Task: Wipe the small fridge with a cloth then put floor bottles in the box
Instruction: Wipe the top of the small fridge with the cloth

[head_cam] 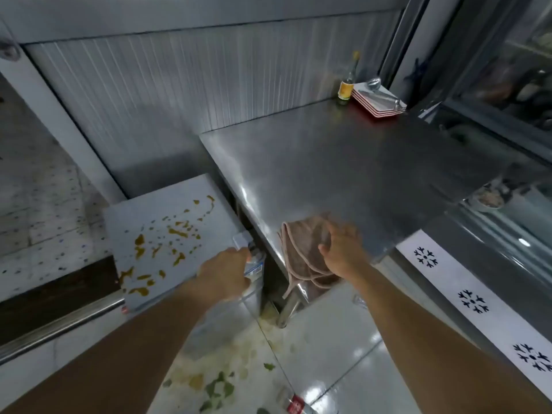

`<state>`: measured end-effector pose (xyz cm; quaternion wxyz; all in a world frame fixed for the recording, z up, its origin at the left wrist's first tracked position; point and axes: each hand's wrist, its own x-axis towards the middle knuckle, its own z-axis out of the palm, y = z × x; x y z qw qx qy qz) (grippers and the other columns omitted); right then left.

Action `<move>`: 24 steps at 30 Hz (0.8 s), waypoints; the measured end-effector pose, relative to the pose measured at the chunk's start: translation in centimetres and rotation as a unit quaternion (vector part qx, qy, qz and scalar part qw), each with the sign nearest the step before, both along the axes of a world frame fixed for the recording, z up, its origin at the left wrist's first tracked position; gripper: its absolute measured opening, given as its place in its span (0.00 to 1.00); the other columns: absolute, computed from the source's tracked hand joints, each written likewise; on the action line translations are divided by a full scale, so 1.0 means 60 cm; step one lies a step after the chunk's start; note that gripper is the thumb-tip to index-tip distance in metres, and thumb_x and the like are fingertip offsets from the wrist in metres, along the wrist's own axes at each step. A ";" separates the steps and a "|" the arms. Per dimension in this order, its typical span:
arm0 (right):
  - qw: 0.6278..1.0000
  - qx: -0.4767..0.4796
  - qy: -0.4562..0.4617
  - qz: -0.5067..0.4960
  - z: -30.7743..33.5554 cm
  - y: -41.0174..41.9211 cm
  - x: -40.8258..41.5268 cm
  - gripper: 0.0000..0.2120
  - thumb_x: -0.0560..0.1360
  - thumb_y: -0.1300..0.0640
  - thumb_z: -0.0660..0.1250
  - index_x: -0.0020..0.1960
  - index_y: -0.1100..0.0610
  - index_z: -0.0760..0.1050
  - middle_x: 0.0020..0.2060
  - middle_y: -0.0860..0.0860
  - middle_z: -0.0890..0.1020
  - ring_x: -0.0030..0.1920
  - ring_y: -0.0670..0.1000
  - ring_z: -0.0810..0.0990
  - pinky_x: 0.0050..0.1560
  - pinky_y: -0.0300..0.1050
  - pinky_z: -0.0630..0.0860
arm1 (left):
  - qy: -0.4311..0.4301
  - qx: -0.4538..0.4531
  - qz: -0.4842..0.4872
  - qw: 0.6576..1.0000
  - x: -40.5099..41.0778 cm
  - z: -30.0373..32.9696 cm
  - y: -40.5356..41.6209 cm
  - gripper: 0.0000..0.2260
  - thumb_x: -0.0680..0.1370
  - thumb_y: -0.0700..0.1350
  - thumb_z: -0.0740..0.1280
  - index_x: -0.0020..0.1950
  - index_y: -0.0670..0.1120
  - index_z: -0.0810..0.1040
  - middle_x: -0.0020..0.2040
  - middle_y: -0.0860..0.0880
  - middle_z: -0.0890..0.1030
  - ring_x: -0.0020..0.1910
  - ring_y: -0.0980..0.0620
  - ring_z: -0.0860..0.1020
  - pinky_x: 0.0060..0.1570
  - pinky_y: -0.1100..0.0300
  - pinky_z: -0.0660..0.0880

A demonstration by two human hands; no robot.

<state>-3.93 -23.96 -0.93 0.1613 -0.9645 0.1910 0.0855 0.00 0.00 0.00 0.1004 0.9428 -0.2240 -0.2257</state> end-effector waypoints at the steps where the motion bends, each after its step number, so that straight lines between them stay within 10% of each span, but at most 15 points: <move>1: 1.000 -0.008 0.000 -0.018 -0.005 0.002 0.005 0.31 0.79 0.51 0.60 0.77 0.50 0.49 0.71 0.59 0.63 0.72 0.60 0.58 0.70 0.55 0.60 | 0.001 0.005 0.000 1.000 0.004 -0.005 0.004 0.22 0.76 0.48 0.66 0.68 0.49 0.66 0.63 0.45 0.72 0.60 0.47 0.74 0.54 0.56 0.73; 9: 0.997 0.007 0.033 -0.072 -0.011 0.032 0.037 0.28 0.74 0.62 0.64 0.71 0.52 0.59 0.66 0.63 0.65 0.65 0.64 0.66 0.65 0.54 0.65 | 0.014 0.016 0.023 1.000 0.009 -0.033 0.041 0.22 0.75 0.48 0.66 0.68 0.49 0.66 0.63 0.46 0.72 0.60 0.46 0.73 0.53 0.55 0.72; 18: 0.984 0.128 -0.089 0.087 0.052 0.128 0.049 0.24 0.70 0.70 0.66 0.64 0.55 0.71 0.62 0.54 0.68 0.57 0.52 0.74 0.57 0.38 0.69 | 0.058 -0.027 0.133 0.989 -0.029 0.020 0.106 0.21 0.76 0.47 0.66 0.67 0.46 0.67 0.65 0.44 0.73 0.63 0.46 0.72 0.61 0.54 0.71; 24: 0.941 0.243 -0.136 0.192 0.141 0.234 0.062 0.24 0.72 0.67 0.67 0.65 0.52 0.72 0.57 0.49 0.71 0.55 0.48 0.73 0.48 0.28 0.70 | 0.102 -0.180 0.298 0.932 -0.053 0.063 0.174 0.20 0.76 0.46 0.68 0.67 0.47 0.69 0.59 0.45 0.77 0.52 0.49 0.77 0.45 0.62 0.74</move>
